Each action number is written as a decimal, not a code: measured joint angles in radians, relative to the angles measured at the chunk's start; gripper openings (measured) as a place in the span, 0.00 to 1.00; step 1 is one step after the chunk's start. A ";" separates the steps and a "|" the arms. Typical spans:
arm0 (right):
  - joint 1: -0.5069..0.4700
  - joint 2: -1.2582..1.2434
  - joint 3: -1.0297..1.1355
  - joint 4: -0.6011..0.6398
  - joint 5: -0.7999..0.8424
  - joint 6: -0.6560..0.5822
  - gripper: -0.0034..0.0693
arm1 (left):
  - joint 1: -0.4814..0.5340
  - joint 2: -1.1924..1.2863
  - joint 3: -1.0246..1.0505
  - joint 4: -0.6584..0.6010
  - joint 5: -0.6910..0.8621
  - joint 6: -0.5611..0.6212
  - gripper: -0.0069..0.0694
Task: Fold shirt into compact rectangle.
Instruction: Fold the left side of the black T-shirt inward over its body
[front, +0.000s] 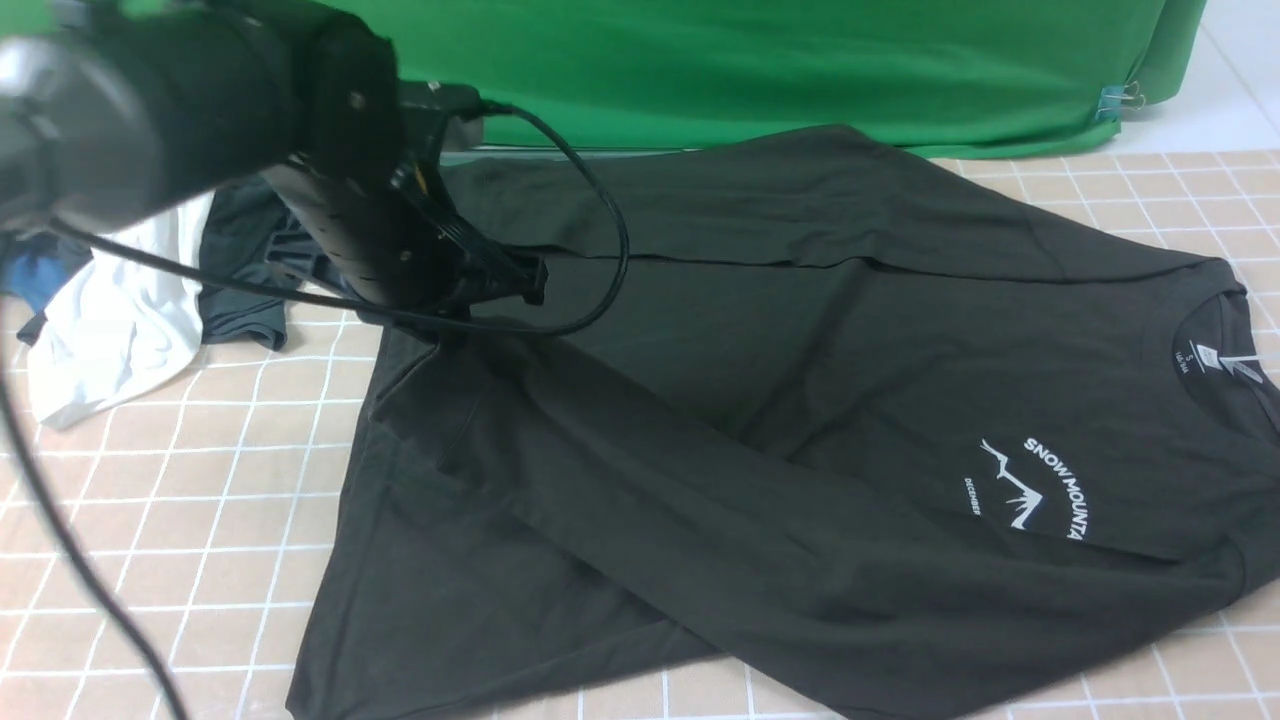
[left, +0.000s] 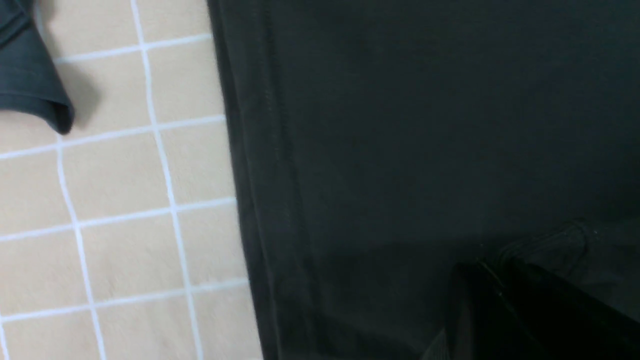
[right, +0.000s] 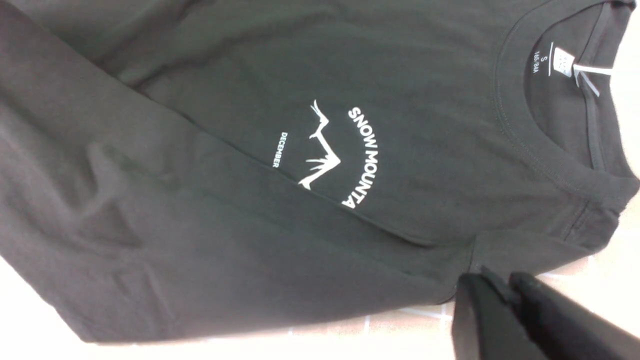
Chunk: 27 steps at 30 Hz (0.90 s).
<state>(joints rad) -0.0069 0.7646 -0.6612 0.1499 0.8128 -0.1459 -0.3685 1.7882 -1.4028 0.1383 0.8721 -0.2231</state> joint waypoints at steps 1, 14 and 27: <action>0.000 0.000 0.000 0.000 0.000 -0.001 0.17 | 0.000 0.023 -0.014 0.022 -0.004 -0.015 0.12; 0.000 0.000 0.000 0.000 -0.001 -0.001 0.20 | 0.000 0.089 -0.064 0.058 -0.054 -0.053 0.12; 0.000 0.053 0.000 0.001 0.062 -0.001 0.24 | 0.000 0.072 -0.268 0.006 -0.027 -0.069 0.12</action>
<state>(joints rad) -0.0069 0.8172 -0.6612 0.1509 0.8745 -0.1468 -0.3685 1.8606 -1.6712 0.1442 0.8452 -0.2926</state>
